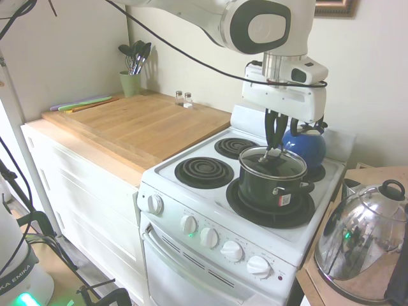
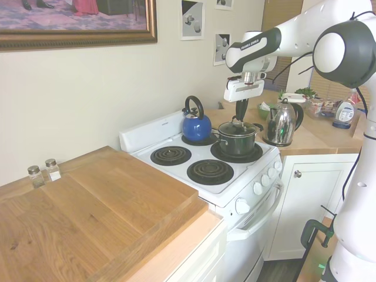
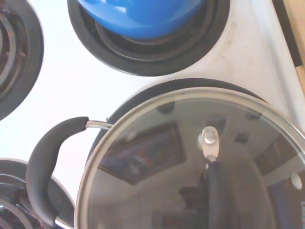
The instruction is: Uncover the lid of the pot
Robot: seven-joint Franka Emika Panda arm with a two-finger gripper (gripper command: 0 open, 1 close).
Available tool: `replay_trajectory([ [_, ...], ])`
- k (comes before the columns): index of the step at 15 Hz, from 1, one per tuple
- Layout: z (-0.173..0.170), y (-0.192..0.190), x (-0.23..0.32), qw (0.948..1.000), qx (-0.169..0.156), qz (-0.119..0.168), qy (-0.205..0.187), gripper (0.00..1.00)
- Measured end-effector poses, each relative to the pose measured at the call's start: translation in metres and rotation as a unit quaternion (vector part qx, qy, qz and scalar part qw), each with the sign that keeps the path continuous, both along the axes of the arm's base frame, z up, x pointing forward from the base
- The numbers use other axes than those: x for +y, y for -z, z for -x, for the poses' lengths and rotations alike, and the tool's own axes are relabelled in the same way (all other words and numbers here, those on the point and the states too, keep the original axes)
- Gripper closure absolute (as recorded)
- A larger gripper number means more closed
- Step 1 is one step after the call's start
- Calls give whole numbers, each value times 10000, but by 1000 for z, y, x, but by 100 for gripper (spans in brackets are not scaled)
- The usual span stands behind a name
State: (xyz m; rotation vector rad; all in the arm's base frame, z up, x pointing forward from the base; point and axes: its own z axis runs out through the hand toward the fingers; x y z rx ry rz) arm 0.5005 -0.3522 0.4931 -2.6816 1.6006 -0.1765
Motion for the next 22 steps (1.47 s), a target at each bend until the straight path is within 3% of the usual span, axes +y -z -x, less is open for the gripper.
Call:
replay_trajectory([
  [3, 13, -11, -13, 9999, -109, 8, 44, 100],
  [6, 29, -46, -11, 9995, -309, 64, 40, 100],
  [10, 27, -96, 44, 9981, -451, 345, -224, 100],
  [16, 27, -136, 267, 9916, -465, 1015, -647, 100],
  [22, 17, -82, 462, 9836, -267, 1272, -1248, 100],
])
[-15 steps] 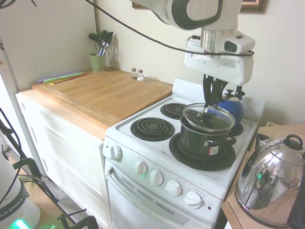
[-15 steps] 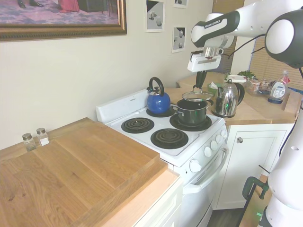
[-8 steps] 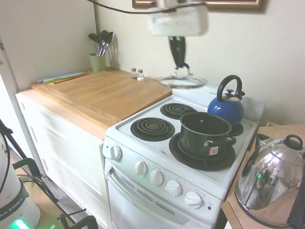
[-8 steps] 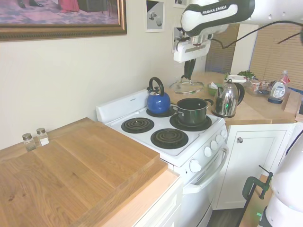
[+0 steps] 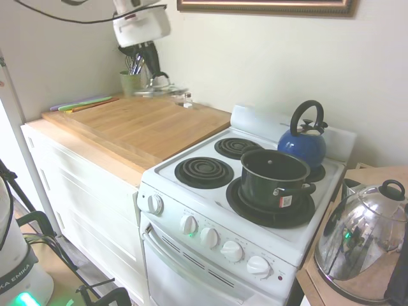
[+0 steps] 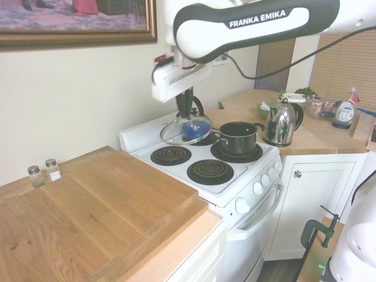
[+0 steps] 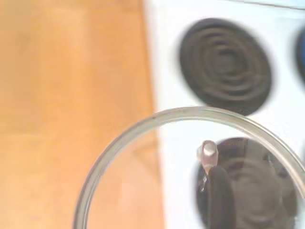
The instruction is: Uncover the lid of the pot
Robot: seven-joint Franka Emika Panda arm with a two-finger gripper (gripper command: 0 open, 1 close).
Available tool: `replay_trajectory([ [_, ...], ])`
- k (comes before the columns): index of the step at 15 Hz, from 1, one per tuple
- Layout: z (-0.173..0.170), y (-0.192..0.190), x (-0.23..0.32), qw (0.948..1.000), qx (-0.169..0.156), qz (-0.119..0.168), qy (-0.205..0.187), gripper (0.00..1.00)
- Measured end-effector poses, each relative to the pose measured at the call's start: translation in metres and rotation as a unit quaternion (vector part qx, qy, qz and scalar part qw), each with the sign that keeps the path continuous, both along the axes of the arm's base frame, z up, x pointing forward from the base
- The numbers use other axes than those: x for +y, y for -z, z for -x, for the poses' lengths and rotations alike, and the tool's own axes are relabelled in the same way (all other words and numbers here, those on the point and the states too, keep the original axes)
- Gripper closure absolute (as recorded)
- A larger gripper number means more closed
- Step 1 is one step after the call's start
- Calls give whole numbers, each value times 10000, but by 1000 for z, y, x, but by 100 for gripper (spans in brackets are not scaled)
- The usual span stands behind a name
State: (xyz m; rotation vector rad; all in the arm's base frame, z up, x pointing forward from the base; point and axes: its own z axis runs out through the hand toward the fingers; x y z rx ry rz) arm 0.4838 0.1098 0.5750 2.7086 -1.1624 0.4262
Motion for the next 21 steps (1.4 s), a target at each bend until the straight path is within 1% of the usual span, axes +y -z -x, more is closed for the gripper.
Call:
replay_trajectory([
  [2, -18, 31, 29, 9999, 125, 53, -31, 100],
  [3, -34, 45, 38, 9998, 214, 39, -41, 100],
  [6, -84, 80, 53, 9989, 449, -87, -80, 100],
  [8, -105, 103, 63, 9983, 556, -119, -143, 100],
  [12, -126, 142, 73, 9969, 763, -103, -165, 100],
  [16, -139, 152, 62, 9968, 793, -101, -34, 100],
  [21, -151, 176, 51, 9959, 905, -76, 58, 100],
])
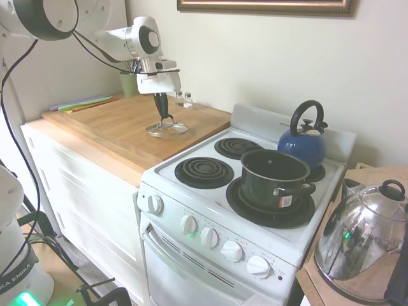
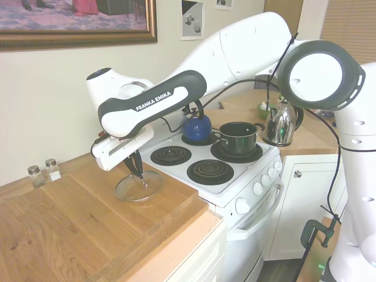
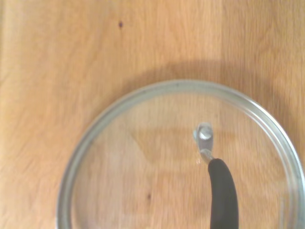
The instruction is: Uncover the lid of the pot
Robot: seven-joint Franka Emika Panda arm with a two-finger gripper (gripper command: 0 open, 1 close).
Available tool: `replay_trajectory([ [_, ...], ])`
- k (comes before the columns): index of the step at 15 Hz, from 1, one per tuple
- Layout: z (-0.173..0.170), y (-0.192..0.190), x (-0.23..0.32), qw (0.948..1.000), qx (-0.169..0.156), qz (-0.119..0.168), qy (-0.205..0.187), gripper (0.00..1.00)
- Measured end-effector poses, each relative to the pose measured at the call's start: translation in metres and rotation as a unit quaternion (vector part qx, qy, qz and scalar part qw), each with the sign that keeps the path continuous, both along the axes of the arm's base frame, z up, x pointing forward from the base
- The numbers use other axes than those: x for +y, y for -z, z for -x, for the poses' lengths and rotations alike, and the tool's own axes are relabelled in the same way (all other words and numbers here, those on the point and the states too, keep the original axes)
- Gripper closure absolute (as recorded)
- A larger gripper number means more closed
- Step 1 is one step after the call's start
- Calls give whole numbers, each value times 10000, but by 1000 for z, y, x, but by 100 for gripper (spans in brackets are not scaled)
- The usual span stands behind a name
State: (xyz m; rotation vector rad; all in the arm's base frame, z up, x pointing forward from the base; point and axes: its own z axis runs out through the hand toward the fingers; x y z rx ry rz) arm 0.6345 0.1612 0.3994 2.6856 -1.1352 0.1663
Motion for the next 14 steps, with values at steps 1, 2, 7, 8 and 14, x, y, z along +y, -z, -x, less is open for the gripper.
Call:
replay_trajectory([
  [1, -1, 2, -1, 10000, 6, 1, 6, 100],
  [2, -2, 3, -2, 10000, 10, 0, 14, 100],
  [7, -2, 3, -5, 10000, 72, -15, -2, 0],
  [8, -2, 3, -6, 10000, 76, -13, -16, 0],
  [14, 1, -17, -2, 9998, -56, -56, -157, 0],
])
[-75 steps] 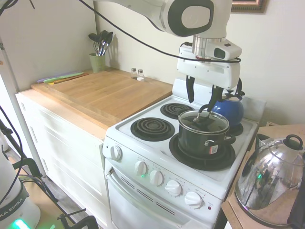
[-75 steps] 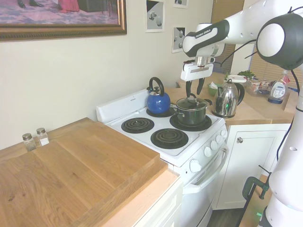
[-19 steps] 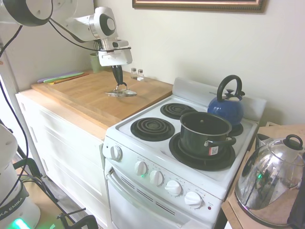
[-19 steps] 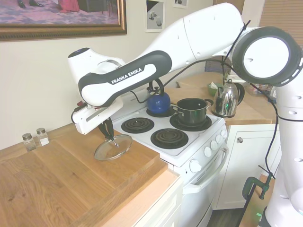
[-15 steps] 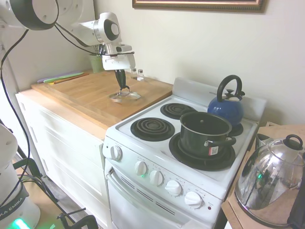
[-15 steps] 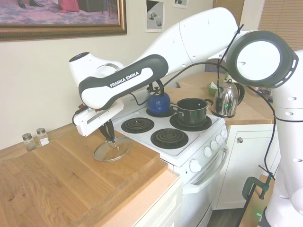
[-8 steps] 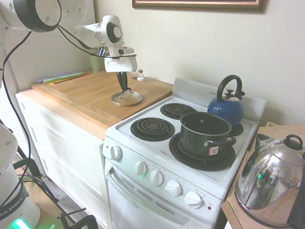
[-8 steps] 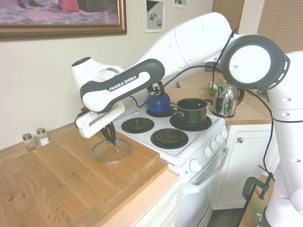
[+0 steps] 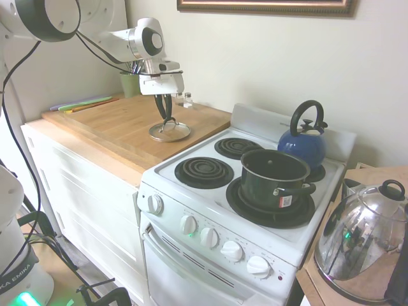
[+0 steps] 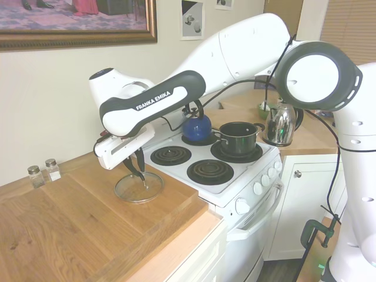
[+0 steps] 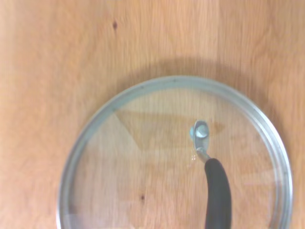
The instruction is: Uncover the lid of the pot
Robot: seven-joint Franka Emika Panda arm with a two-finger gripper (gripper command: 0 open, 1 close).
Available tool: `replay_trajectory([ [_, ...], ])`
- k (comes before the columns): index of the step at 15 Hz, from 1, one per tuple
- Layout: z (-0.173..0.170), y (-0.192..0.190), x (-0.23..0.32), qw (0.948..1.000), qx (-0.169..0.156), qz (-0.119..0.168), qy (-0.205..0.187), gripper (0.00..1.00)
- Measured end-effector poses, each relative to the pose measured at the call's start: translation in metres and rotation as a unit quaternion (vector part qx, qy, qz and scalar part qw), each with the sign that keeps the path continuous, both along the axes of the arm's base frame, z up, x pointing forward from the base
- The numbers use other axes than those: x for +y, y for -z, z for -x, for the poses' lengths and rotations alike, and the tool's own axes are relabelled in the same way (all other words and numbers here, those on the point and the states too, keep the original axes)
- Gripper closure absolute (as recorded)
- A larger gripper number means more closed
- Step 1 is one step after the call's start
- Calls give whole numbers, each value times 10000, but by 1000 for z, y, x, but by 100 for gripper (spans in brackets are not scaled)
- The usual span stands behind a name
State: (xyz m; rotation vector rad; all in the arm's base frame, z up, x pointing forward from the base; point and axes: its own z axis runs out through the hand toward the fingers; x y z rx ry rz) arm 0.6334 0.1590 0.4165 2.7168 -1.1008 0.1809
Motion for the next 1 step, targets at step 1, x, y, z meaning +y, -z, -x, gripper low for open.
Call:
replay_trajectory([
  [1, 2, -9, 2, 10000, -64, -19, -34, 0],
])
